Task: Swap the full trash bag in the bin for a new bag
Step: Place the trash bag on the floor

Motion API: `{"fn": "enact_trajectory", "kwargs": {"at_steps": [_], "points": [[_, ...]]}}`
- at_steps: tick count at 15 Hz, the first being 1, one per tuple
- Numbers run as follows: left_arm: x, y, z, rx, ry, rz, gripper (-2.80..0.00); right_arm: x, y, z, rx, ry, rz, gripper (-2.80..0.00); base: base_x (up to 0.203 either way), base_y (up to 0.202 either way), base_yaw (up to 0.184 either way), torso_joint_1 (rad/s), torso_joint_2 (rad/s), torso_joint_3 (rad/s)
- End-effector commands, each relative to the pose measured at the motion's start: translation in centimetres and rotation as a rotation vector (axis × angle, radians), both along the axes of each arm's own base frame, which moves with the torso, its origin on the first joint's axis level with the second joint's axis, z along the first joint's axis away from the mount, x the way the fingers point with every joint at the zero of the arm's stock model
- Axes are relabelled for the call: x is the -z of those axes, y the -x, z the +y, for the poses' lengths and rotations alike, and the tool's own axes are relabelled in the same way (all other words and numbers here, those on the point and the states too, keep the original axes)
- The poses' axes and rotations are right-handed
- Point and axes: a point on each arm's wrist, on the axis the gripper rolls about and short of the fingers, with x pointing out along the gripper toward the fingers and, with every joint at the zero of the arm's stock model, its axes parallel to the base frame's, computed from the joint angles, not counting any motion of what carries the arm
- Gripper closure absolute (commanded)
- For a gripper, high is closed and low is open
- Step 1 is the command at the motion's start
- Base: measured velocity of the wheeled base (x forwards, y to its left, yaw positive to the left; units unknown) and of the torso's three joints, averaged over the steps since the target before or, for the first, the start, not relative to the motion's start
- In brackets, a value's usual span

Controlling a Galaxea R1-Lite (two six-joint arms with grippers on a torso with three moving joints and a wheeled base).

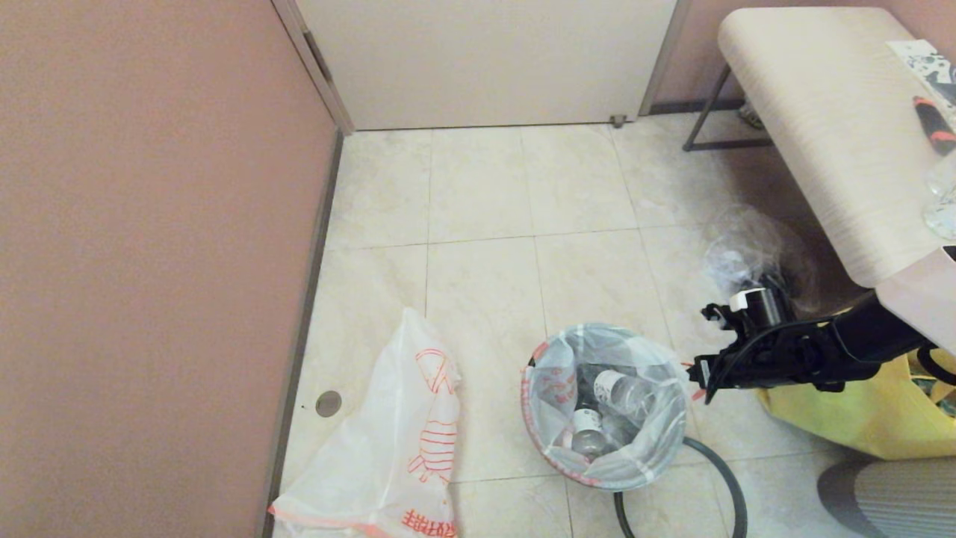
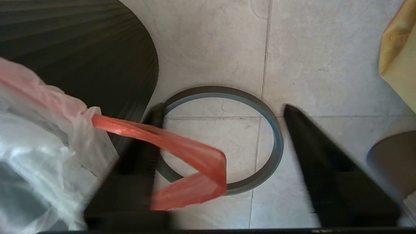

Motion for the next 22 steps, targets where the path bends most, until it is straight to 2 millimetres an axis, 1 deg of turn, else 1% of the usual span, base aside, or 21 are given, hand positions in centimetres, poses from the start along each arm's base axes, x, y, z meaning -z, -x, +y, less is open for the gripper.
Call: {"fn": "enact_trajectory", "kwargs": {"at_steps": [1,3,5,9,10,12,14,16,18,20,22], "points": [[0.1,0.0,0.0,0.000,0.000,0.004,0.00,-0.1,0.1,0.2,-0.003,-0.003,0.000,0.00,0.000,0.000,0.000,0.000,0.00,0.000],[0.1,0.0,0.0,0.000,0.000,0.004,0.00,-1.5,0.8,0.6,0.010,-0.025,-0.018,0.00,0.000,0.000,0.000,0.000,0.00,0.000],[0.1,0.0,0.0,0.001,0.000,0.004,0.00,-3.5,2.2,0.8,0.042,-0.066,-0.044,0.00,0.000,0.000,0.000,0.000,0.00,0.000],[0.1,0.0,0.0,0.000,0.000,0.004,0.00,-5.7,5.0,1.2,0.046,-0.089,-0.057,0.00,0.000,0.000,0.000,0.000,0.00,0.000],[0.1,0.0,0.0,0.001,0.000,0.004,0.00,-6.3,5.9,1.7,0.029,-0.090,-0.063,0.00,0.000,0.000,0.000,0.000,0.00,0.000],[0.1,0.0,0.0,0.000,0.000,0.004,0.00,-7.5,7.8,3.4,-0.032,-0.096,-0.080,0.00,0.000,0.000,0.000,0.000,0.00,0.000],[0.1,0.0,0.0,0.001,0.000,0.004,0.00,-8.3,8.8,5.3,-0.092,-0.105,-0.091,0.00,0.000,0.000,0.000,0.000,0.00,0.000],[0.1,0.0,0.0,0.000,0.000,0.004,0.00,-8.4,9.2,6.5,-0.131,-0.106,-0.093,0.00,0.000,0.000,0.000,0.000,0.00,0.000],[0.1,0.0,0.0,-0.001,0.000,0.004,0.00,-8.1,9.4,8.0,-0.175,-0.107,-0.083,0.00,0.000,0.000,0.000,0.000,0.00,0.000],[0.1,0.0,0.0,0.000,0.000,0.004,0.00,-7.3,9.1,9.2,-0.207,-0.107,-0.064,0.00,0.000,0.000,0.000,0.000,0.00,0.000],[0.1,0.0,0.0,0.000,0.000,0.004,0.00,-6.1,8.4,9.7,-0.221,-0.106,-0.039,0.00,0.000,0.000,0.000,0.000,0.00,0.000]]}}
